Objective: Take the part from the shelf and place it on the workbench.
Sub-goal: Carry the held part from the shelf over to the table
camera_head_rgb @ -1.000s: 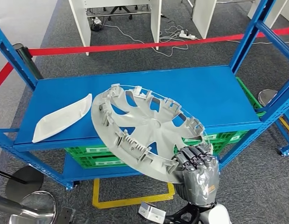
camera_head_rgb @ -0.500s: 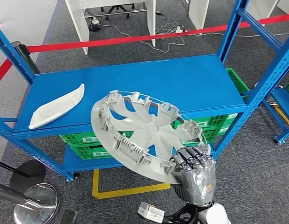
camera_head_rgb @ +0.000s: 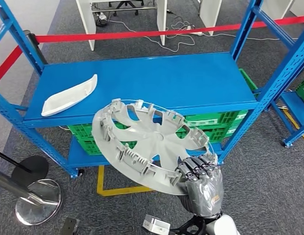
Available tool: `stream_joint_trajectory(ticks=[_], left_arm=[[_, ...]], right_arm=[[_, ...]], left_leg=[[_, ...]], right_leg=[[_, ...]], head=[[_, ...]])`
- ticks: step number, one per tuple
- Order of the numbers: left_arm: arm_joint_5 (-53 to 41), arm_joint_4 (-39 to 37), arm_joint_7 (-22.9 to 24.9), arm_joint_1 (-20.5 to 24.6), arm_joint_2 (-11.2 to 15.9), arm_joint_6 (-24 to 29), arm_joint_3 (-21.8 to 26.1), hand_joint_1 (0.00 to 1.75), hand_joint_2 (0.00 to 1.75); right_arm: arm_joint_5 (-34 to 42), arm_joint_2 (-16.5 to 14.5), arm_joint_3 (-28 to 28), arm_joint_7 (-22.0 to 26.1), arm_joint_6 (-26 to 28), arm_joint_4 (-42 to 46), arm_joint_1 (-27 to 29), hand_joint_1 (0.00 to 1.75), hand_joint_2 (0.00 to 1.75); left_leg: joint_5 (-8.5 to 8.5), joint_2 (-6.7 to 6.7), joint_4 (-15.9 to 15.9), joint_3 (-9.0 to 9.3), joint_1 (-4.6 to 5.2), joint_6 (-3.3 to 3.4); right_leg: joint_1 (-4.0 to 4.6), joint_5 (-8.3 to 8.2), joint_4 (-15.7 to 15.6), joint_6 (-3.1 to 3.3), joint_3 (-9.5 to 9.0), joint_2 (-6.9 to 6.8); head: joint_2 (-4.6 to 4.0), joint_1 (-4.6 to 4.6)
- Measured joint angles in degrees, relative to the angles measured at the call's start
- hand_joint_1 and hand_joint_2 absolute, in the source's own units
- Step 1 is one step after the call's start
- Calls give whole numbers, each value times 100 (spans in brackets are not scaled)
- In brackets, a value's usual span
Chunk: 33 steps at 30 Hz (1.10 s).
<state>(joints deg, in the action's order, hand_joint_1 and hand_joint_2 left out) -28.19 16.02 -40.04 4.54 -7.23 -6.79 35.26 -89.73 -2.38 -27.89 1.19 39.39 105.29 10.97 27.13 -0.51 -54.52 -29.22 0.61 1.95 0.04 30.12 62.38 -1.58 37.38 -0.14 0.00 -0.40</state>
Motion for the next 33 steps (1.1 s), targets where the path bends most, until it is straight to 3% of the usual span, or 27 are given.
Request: stream_joint_trajectory(ticks=[2,3,4,5,6,7,9,10,11,12,13,15,17,18,19,20,22,24,25,27,28,29,30,32,33], left_arm=[[3,0,0,-1,6,1,0,0,175],[1,0,0,-3,5,2,0,0,175],[-4,0,0,-4,5,2,0,0,175],[-9,0,0,-3,4,3,-1,0,175],[-22,0,0,-2,4,4,-2,0,175],[-37,0,0,1,6,8,-3,0,175],[-71,0,0,11,12,16,-9,0,175],[-89,0,0,17,15,24,-15,0,175],[-109,0,0,21,16,29,-22,0,175],[-133,-1,0,24,20,35,-27,0,175],[-156,-1,0,23,22,39,-33,0,175],[-189,-2,0,30,23,40,-43,0,175],[-215,-2,0,52,16,40,-62,0,175],[-228,-2,0,65,14,40,-75,0,175],[-243,-2,0,78,11,40,-89,0,175],[-258,-2,0,90,11,40,-104,0,175],[-289,-2,0,121,12,39,-127,0,175],[-304,-2,0,162,16,38,-137,0,175],[-306,-2,0,178,16,38,-138,0,175],[-310,-3,0,188,5,38,-139,0,175],[-314,-4,0,189,-3,38,-140,0,175],[-316,-5,0,192,-9,38,-141,0,175],[-320,-7,0,198,-15,38,-142,0,175],[-338,-7,1,205,-20,38,-142,0,175],[-350,-7,3,204,-25,38,-143,0,175]], right_arm=[[-2,19,-4,-26,0,-15,3,175,175],[-2,29,-8,-44,0,-24,5,175,175],[-4,40,-12,-63,0,-34,7,175,175],[-8,49,-16,-76,0,-41,8,175,175],[-13,57,-17,-85,0,-45,7,175,175],[-17,63,-18,-88,0,-47,5,175,175],[-24,72,-16,-93,1,-39,9,175,175],[-25,75,-16,-96,1,-33,18,175,175],[-27,79,-15,-98,2,-27,32,175,175],[-28,83,-14,-96,1,-25,48,175,175],[-30,87,-10,-90,1,-21,64,175,175],[-34,94,0,-80,0,-12,99,175,175],[-36,98,11,-70,0,-1,127,175,175],[-36,100,18,-63,0,1,138,175,175],[-36,102,26,-50,0,2,150,175,175],[-35,103,38,-30,0,6,166,175,175],[-34,103,63,12,0,29,205,175,175],[-34,103,85,30,1,61,230,175,175],[-35,103,93,31,1,72,233,175,175],[-36,103,113,30,2,86,237,175,175],[-37,104,123,31,2,92,243,175,175],[-37,104,133,31,2,98,251,175,175],[-37,105,142,32,2,104,261,175,175],[-37,105,156,38,2,113,283,175,175],[-37,105,163,49,2,115,295,175,175]], left_leg=[[-123,-3,-15,-171,2,16],[-187,-6,-24,-259,4,11],[-250,-9,-37,-350,4,1],[-311,-10,-55,-441,2,-13],[-366,-9,-80,-521,1,-32],[-414,-5,-115,-595,6,-57],[-508,2,-192,-700,21,-113],[-556,4,-212,-732,26,-138],[-607,5,-218,-754,22,-165],[-633,7,-220,-773,11,-194],[-552,12,-262,-807,0,-228],[-63,21,-634,-922,-27,-302],[534,24,-1355,-1059,-57,-354],[657,24,-1669,-1081,-69,-367],[641,24,-1840,-1033,-76,-370],[516,25,-1809,-895,-78,-360],[254,34,-1196,-355,-71,-298],[267,49,-387,195,-48,-221],[317,54,-151,331,-31,-193],[291,46,-9,336,-17,-140],[228,33,3,284,-19,-100],[157,19,19,220,-26,-56],[81,5,34,142,-33,-19],[-63,-4,25,-42,-16,21],[-141,-5,15,-143,-7,23]], right_leg=[[-23,484,738,-51,182,2],[-31,552,1022,-73,207,2],[-39,487,1150,-92,158,1],[-50,323,1075,-104,9,0],[-63,154,800,-113,-239,-1],[-75,85,386,-119,-564,-1],[-75,175,-419,-78,-1101,7],[-64,249,-630,-43,-1214,12],[-51,260,-699,8,-1212,14],[-51,221,-684,61,-1149,3],[-53,168,-679,119,-1098,-5],[-69,30,-679,215,-967,-25],[-65,-116,-663,243,-814,-28],[-62,-186,-646,242,-728,-28],[-60,-251,-623,237,-626,-28],[-58,-308,-595,228,-526,-26],[-53,-405,-545,198,-361,-23],[-41,-499,-517,144,-268,-23],[-44,-550,-517,109,-245,-26],[-56,-644,-535,32,-209,-28],[-63,-608,-516,2,-174,-22],[-66,-470,-425,-22,-113,-15],[-68,-224,-220,-39,-25,-9],[-69,347,482,-70,170,-4],[-69,493,842,-81,224,-4]], head=[[0,13],[0,13],[0,13],[0,13],[0,13],[0,14],[0,12],[0,13],[0,11],[0,17],[0,15],[0,-8],[0,-31],[0,-32],[0,-32],[0,-33],[0,-33],[0,-30],[0,-29],[0,-28],[0,-27],[0,-20],[0,-14],[0,-1],[0,-2]])
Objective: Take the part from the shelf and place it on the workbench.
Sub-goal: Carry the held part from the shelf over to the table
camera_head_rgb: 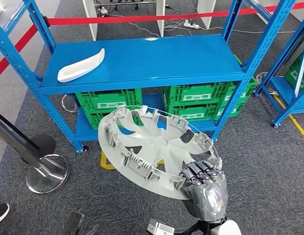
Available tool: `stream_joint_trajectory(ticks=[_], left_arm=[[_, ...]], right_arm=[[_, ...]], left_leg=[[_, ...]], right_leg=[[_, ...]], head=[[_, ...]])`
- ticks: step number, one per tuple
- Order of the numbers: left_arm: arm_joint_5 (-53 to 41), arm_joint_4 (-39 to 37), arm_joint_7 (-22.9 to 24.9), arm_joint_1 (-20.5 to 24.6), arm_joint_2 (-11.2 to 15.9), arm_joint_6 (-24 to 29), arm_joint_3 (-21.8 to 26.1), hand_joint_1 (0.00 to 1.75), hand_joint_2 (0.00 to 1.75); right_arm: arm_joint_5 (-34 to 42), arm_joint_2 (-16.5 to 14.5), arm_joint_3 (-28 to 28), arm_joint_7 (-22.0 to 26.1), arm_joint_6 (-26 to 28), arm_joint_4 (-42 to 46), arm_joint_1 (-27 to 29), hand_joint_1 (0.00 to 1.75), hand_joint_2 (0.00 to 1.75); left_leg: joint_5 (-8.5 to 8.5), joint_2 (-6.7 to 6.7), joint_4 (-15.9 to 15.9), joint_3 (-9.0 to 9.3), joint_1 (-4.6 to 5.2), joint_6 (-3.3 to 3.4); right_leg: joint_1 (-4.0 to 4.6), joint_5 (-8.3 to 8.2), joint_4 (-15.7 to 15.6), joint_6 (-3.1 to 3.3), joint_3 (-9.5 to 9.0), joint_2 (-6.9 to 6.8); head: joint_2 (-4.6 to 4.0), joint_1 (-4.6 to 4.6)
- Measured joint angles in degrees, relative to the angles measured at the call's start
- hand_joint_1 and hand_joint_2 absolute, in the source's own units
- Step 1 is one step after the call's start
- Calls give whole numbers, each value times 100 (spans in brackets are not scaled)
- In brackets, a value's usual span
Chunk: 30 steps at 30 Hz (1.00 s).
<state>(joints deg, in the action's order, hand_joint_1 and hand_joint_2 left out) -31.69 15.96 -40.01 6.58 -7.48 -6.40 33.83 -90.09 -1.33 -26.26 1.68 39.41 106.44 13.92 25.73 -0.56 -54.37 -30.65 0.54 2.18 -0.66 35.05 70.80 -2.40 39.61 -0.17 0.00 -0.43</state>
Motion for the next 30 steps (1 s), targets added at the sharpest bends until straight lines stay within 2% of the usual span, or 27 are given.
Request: stream_joint_trajectory(ticks=[1,2,3,4,5,6,7,8,9,10,11,12,14,15,16,17,18,19,21,22,23,25,26,27,29,30], left_arm=[[-14,0,3,-1,-5,0,-1,0,175],[-25,0,5,-1,-8,0,-1,0,175],[-37,0,8,0,-10,0,-1,0,175],[-49,0,8,2,-10,0,-1,0,175],[-59,0,9,4,-10,0,-2,0,175],[-67,0,9,5,-10,0,-3,0,175],[-71,0,10,7,-10,0,-4,0,175],[-74,0,12,7,-11,0,-6,0,175],[-79,-1,14,4,-9,0,-6,0,175],[-86,-1,15,-2,-7,0,-6,0,175],[-98,-2,16,-10,-6,0,-6,0,175],[-110,-2,17,-16,-4,-1,-7,0,175],[-131,-2,21,-11,-5,-4,-9,0,175],[-137,-2,24,-4,-7,-6,-12,0,175],[-143,-2,27,2,-8,-7,-15,0,175],[-151,-2,30,7,-9,-7,-19,0,175],[-161,-2,32,13,-10,-7,-22,0,175],[-172,-2,34,22,-10,-7,-26,0,175],[-193,-2,43,57,-10,-8,-32,0,175],[-202,-2,51,72,-11,-11,-34,0,175],[-213,-2,62,81,-12,-14,-36,0,175],[-233,-3,80,84,-16,-20,-38,0,175],[-240,-3,89,91,-21,-20,-40,0,175],[-245,-4,96,101,-27,-20,-42,0,175],[-256,-4,106,115,-46,-22,-50,0,175],[-264,-4,107,116,-55,-24,-56,0,175]], right_arm=[[0,0,9,20,0,0,12,175,175],[0,0,22,48,0,0,25,175,175],[0,0,38,75,0,4,38,175,175],[0,0,57,100,0,15,48,175,175],[0,-1,76,119,0,33,54,175,175],[1,-1,92,133,0,54,59,175,175],[1,-2,109,149,1,74,68,175,175],[1,-2,123,165,1,93,79,175,175],[0,-2,137,177,1,107,93,175,175],[-2,-2,149,187,1,119,106,175,175],[-1,-3,160,193,1,127,118,175,175],[-1,-5,170,200,0,133,131,175,175],[0,-8,195,225,0,143,156,175,175],[-1,-9,212,245,0,150,167,175,175],[-2,-9,229,263,0,153,177,175,175],[-2,-9,247,279,0,156,189,175,175],[-2,-9,265,289,0,161,202,175,175],[-2,-10,279,295,0,167,215,175,175],[-2,-23,307,314,0,199,242,175,175],[-2,-33,318,333,0,218,251,175,175],[-2,-44,330,355,1,237,257,175,175],[-2,-61,357,391,2,268,271,175,175],[-2,-67,376,400,2,283,285,175,175],[-2,-72,395,404,1,295,299,175,175],[-2,-76,428,407,0,308,319,175,175],[-2,-77,440,407,0,310,325,175,175]], left_leg=[[-74,-1,-16,-106,8,-2],[-142,-3,-38,-214,13,-9],[-202,-3,-66,-317,15,-21],[-257,-1,-102,-404,16,-36],[-303,3,-143,-480,24,-57],[-356,5,-177,-531,30,-81],[-409,7,-197,-561,34,-107],[-466,8,-203,-588,33,-136],[-525,10,-197,-609,28,-165],[-505,17,-210,-641,18,-200],[-376,25,-283,-686,9,-240],[-134,33,-459,-745,-3,-280],[500,38,-1119,-885,-38,-346],[699,37,-1487,-937,-54,-369],[757,37,-1749,-933,-68,-384],[682,37,-1826,-844,-80,-391],[533,37,-1700,-663,-89,-390],[391,39,-1384,-387,-96,-378],[361,49,-563,188,-88,-325],[398,56,-282,356,-75,-295],[436,61,-136,418,-59,-265],[339,49,-89,343,-48,-190],[276,38,-70,284,-52,-144],[200,26,-51,212,-59,-96],[51,15,-44,40,-54,-36],[-20,11,-51,-52,-45,-25]], right_leg=[[0,-2,237,-7,-8,0],[1,-133,287,-6,-106,0],[1,-313,134,1,-302,0],[1,-436,-213,14,-605,0],[7,-446,-691,29,-974,0],[14,-386,-1109,54,-1275,0],[25,-307,-1415,76,-1465,4],[39,-260,-1562,102,-1526,7],[40,-290,-1567,140,-1471,9],[35,-345,-1564,180,-1400,3],[28,-406,-1563,230,-1335,-6],[16,-481,-1566,274,-1261,-16],[13,-632,-1556,318,-1111,-25],[14,-708,-1543,318,-1026,-26],[14,-779,-1523,314,-934,-26],[14,-841,-1495,305,-827,-26],[13,-894,-1461,291,-722,-24],[13,-941,-1423,274,-626,-22],[22,-1028,-1364,222,-487,-19],[24,-1080,-1355,191,-451,-20],[22,-1136,-1359,157,-426,-22],[8,-1219,-1376,89,-383,-17],[3,-1144,-1330,62,-324,-11],[0,-959,-1191,40,-246,-4],[-3,-362,-547,10,-39,3],[-4,-129,-147,-4,38,5]], head=[[0,1],[0,0],[0,0],[0,0],[0,3],[1,-2],[0,0],[1,5],[1,8],[0,14],[1,6],[0,-12],[0,-39],[0,-45],[0,-43],[0,-45],[0,-44],[0,-45],[0,-40],[0,-39],[0,-42],[0,-51],[0,-51],[0,-38],[0,-15],[0,-5]])
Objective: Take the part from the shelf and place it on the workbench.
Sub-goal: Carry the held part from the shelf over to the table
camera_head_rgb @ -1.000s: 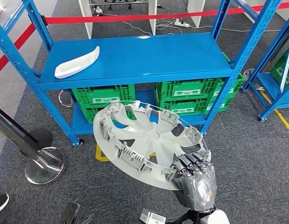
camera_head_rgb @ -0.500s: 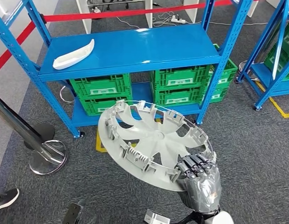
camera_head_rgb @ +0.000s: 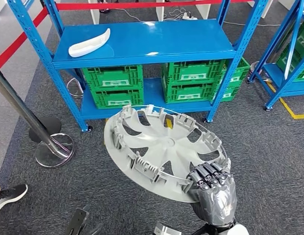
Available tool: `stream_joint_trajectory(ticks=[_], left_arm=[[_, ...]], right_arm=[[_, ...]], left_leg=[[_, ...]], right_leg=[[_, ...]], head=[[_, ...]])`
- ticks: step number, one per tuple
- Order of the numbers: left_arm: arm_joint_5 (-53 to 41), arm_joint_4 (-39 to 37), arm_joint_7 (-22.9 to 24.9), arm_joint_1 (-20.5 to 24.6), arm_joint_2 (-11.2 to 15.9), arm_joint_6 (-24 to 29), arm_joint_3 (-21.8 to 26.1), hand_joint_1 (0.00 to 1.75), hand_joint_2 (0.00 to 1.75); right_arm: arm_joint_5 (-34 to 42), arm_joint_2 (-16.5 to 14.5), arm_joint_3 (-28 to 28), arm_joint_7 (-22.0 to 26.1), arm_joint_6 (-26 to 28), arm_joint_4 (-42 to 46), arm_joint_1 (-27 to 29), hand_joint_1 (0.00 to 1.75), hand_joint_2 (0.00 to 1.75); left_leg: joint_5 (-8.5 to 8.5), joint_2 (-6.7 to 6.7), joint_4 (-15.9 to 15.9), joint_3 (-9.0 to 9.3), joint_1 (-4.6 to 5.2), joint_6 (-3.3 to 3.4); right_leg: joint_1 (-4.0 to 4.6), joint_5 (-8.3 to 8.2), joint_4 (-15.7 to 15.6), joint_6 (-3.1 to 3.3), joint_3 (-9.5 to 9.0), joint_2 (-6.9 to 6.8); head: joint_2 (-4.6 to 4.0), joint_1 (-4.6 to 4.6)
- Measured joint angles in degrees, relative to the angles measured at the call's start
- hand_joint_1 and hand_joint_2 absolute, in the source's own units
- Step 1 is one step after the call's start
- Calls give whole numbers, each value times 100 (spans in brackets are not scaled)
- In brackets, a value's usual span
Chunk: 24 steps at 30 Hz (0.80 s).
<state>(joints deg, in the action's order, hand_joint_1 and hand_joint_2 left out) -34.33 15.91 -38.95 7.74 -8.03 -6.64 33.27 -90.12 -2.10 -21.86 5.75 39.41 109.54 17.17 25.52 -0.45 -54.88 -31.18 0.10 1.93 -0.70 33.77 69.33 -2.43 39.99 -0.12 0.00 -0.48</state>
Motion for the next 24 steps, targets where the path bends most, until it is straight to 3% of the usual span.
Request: stream_joint_trajectory(ticks=[1,2,3,5,6,8,10,11,13,15,16,17,18,19,21,22,23,24], left_arm=[[-8,0,1,-1,-7,-1,-7,0,175],[-15,0,1,-1,-10,-1,-13,0,175],[-21,0,2,0,-11,-1,-19,0,175],[-27,0,2,4,-13,-1,-26,0,175],[-28,0,2,8,-14,-1,-30,0,175],[-30,0,-1,16,-14,-3,-34,0,175],[-36,0,-4,17,-13,-2,-36,0,175],[-40,0,-4,14,-13,-2,-36,0,175],[-51,0,-3,11,-13,-1,-38,0,175],[-69,0,-2,10,-13,-2,-42,0,175],[-81,0,-1,10,-13,-3,-46,0,175],[-90,0,1,9,-13,-4,-51,0,175],[-97,0,2,10,-14,-4,-58,0,175],[-99,0,2,11,-14,-5,-65,0,175],[-103,0,2,10,-4,-5,-74,0,175],[-107,0,3,8,0,-5,-75,0,175],[-111,0,3,4,3,-5,-76,0,175],[-115,0,3,4,4,-5,-77,0,175]], right_arm=[[0,0,10,0,0,1,6,175,175],[0,0,19,0,0,1,11,175,175],[0,0,26,0,0,1,15,175,175],[0,-2,32,-2,0,4,15,175,175],[0,-5,34,-5,0,9,14,175,175],[0,-11,40,-23,1,19,15,175,175],[0,-13,49,-46,1,22,27,175,175],[1,-13,54,-55,1,22,34,175,175],[1,-13,62,-61,0,22,48,175,175],[1,-13,73,-72,0,22,72,175,175],[0,-13,79,-79,0,22,87,175,175],[0,-13,85,-87,0,22,104,175,175],[0,-13,91,-94,0,22,119,175,175],[0,-13,97,-102,0,23,131,175,175],[0,-14,110,-111,0,25,138,175,175],[0,-16,117,-113,0,31,137,175,175],[0,-19,123,-110,0,38,138,175,175],[1,-21,129,-107,0,47,144,175,175]], left_leg=[[-69,-5,-7,-92,10,0],[-134,-11,-14,-180,19,-4],[-196,-14,-21,-265,24,-12],[-310,-14,-40,-402,33,-42],[-362,-11,-59,-457,42,-64],[-464,-13,-81,-534,54,-116],[-534,-19,-78,-579,44,-176],[-484,-15,-112,-607,35,-213],[-128,0,-483,-741,15,-285],[363,6,-1268,-978,-10,-338],[502,7,-1601,-1058,-20,-352],[530,8,-1754,-1055,-27,-356],[450,17,-1671,-943,-31,-350],[293,53,-1375,-728,-34,-330],[53,312,-608,-241,-46,-253],[6,435,-340,-82,-49,-222],[11,516,-205,-10,-48,-200],[12,496,-168,2,-42,-197]], right_leg=[[0,102,315,-9,27,0],[0,63,457,-12,-24,0],[0,-78,385,-8,-176,-1],[1,-330,-304,14,-752,-1],[6,-338,-775,24,-1087,3],[22,-230,-1378,53,-1431,10],[26,-243,-1467,128,-1392,18],[22,-286,-1468,182,-1376,26],[3,-386,-1475,275,-1339,45],[6,-466,-1461,300,-1258,83],[8,-498,-1449,300,-1208,112],[9,-525,-1434,296,-1159,148],[9,-545,-1416,289,-1117,193],[9,-557,-1396,281,-1086,244],[0,-575,-1355,253,-1024,352],[-13,-593,-1340,224,-992,407],[-30,-615,-1333,187,-957,463],[-45,-644,-1334,141,-925,522]], head=[[0,1],[0,2],[0,3],[0,5],[0,5],[0,4],[0,6],[0,4],[0,-10],[0,-22],[0,-21],[0,-22],[0,-22],[0,-23],[0,-15],[0,-20],[0,-25],[0,-34]])
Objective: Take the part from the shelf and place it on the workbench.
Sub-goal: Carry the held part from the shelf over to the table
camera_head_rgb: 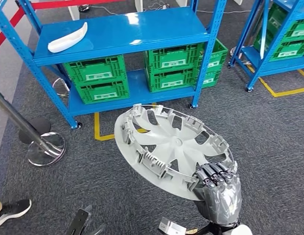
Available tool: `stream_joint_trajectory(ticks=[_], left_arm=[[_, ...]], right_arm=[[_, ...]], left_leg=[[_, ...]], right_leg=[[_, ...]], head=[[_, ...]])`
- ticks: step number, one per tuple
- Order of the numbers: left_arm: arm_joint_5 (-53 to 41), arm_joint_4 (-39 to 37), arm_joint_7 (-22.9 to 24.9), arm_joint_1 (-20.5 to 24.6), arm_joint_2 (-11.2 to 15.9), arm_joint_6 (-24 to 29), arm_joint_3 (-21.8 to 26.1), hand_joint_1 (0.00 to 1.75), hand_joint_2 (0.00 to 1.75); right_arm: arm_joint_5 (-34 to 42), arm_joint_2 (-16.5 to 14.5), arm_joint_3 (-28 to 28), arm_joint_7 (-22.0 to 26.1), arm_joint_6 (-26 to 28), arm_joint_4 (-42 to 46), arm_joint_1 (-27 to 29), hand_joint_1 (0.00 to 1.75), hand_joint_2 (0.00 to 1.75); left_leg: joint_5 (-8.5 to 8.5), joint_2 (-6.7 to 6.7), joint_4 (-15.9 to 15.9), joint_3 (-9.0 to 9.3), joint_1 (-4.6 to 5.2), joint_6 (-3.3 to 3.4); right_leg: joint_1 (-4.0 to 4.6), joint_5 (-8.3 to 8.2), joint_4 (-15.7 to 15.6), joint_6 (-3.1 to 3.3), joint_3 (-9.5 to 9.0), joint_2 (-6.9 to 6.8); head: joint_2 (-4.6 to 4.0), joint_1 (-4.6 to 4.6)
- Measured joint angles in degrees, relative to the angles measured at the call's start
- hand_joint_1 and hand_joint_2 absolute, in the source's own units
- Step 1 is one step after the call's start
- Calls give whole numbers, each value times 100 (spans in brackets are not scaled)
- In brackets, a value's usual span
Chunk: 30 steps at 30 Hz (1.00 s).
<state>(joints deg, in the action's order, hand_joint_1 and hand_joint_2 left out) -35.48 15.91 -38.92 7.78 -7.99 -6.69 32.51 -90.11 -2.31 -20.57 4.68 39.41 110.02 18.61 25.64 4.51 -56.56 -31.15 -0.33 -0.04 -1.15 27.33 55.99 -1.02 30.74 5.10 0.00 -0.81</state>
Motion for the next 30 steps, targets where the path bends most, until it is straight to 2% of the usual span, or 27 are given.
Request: stream_joint_trajectory(ticks=[1,2,3,5,7,8,9,10,11,12,13,14,16,17,18,19,21,22,23,24,25,26,28,29,30], left_arm=[[-2,0,0,9,-5,-2,-1,0,175],[-3,0,-1,26,-11,-5,-1,0,175],[-2,0,-3,46,-21,-10,-1,0,175],[-6,0,-2,66,-46,-17,-1,0,175],[-23,0,4,57,-61,-20,-1,0,175],[-31,0,6,54,-66,-22,-1,0,175],[-38,0,7,56,-73,-26,-1,0,175],[-41,0,8,61,-81,-28,-1,0,175],[-43,0,8,67,-90,-31,-1,0,175],[-46,0,8,72,-96,-32,-1,0,175],[-48,0,8,78,-99,-33,-1,0,175],[-50,0,8,81,-102,-37,-1,0,175],[-59,0,8,86,-104,-45,-1,0,175],[-63,0,8,91,-107,-48,-2,0,175],[-70,0,8,96,-109,-51,-3,0,175],[-78,0,8,98,-111,-52,-4,0,175],[-97,0,8,86,-113,-55,-5,0,175],[-104,-1,8,77,-113,-55,-5,0,175],[-109,-1,9,73,-116,-54,-5,0,175],[-110,-1,11,72,-119,-53,-5,0,175],[-111,-1,13,76,-122,-52,-5,0,175],[-112,0,14,83,-126,-51,-5,0,175],[-115,0,15,93,-116,-48,-5,0,175],[-117,0,17,98,-116,-47,-5,0,175],[-120,0,20,104,-119,-46,-6,0,175]], right_arm=[[0,-2,5,3,1,13,13,175,175],[0,-3,8,4,1,24,27,175,175],[0,-3,10,4,2,33,35,175,175],[-1,-3,10,5,2,46,41,175,175],[-1,-3,10,3,2,53,49,175,175],[-1,-3,12,3,1,54,61,175,175],[-1,-3,15,5,1,55,73,175,175],[-1,-3,20,8,1,56,85,175,175],[-1,-3,24,11,1,62,92,175,175],[-1,-3,28,18,2,70,92,175,175],[-1,-4,32,28,2,83,94,175,175],[-1,-4,39,42,2,96,101,175,175],[-1,-6,65,73,2,122,137,175,175],[-1,-8,82,84,2,138,162,175,175],[-1,-12,97,91,2,155,182,175,175],[0,-19,110,96,2,173,195,175,175],[1,-33,133,97,2,195,207,175,175],[1,-37,145,98,1,200,214,175,175],[0,-38,157,101,1,203,228,175,175],[-1,-38,169,107,1,206,245,175,175],[-1,-38,181,119,0,210,262,175,175],[-1,-39,193,136,0,216,275,175,175],[-1,-41,215,169,1,232,281,175,175],[0,-43,225,180,2,244,280,175,175],[0,-46,236,185,2,254,282,175,175]], left_leg=[[-1,-66,52,5,1,9],[-9,-149,99,10,-6,28],[-19,-226,146,15,-17,51],[-38,-384,188,2,-29,93],[-45,-542,175,-34,-21,107],[-49,-623,167,-48,-18,108],[-52,-699,158,-57,-18,108],[-53,-770,146,-61,-18,102],[-51,-833,128,-63,-18,89],[-44,-885,103,-71,-2,63],[-42,-928,75,-82,14,32],[-45,-969,52,-93,30,-2],[-62,-1056,28,-106,39,-56],[-35,-1050,7,-114,28,-87],[56,-973,-74,-145,14,-117],[221,-852,-266,-219,1,-143],[665,-589,-956,-484,-14,-170],[835,-531,-1324,-623,-15,-168],[902,-504,-1553,-699,-14,-158],[861,-487,-1585,-685,-12,-135],[717,-461,-1396,-566,-8,-99],[517,-388,-1043,-367,1,-47],[243,-94,-335,6,12,87],[202,14,-130,105,23,138],[212,59,-44,136,31,168]], right_leg=[[-10,-17,-2,-40,29,50],[-5,7,28,-69,81,20],[4,85,135,-92,159,-66],[16,420,723,-131,466,-333],[10,735,1487,-176,813,-451],[6,765,1668,-193,881,-468],[3,688,1623,-204,832,-488],[0,520,1339,-208,654,-529],[-1,341,910,-210,403,-628],[12,219,507,-197,166,-753],[25,142,214,-163,4,-836],[40,127,81,-123,-59,-885],[54,105,88,-30,-8,-797],[49,84,95,9,16,-747],[42,56,94,54,40,-693],[34,25,90,102,65,-637],[37,-33,91,171,122,-516],[47,-57,93,187,155,-444],[61,-79,96,193,183,-368],[77,-99,99,193,206,-290],[92,-118,102,190,221,-210],[104,-135,105,185,230,-134],[108,-169,114,155,256,-1],[94,-189,121,126,285,59],[78,-213,125,89,321,119]], head=[[0,-10],[0,-7],[0,9],[0,52],[0,75],[0,76],[0,78],[0,78],[0,79],[0,83],[0,81],[0,81],[0,79],[0,80],[0,78],[0,73],[0,68],[0,68],[0,68],[0,69],[0,69],[0,69],[0,77],[0,69],[0,60]])
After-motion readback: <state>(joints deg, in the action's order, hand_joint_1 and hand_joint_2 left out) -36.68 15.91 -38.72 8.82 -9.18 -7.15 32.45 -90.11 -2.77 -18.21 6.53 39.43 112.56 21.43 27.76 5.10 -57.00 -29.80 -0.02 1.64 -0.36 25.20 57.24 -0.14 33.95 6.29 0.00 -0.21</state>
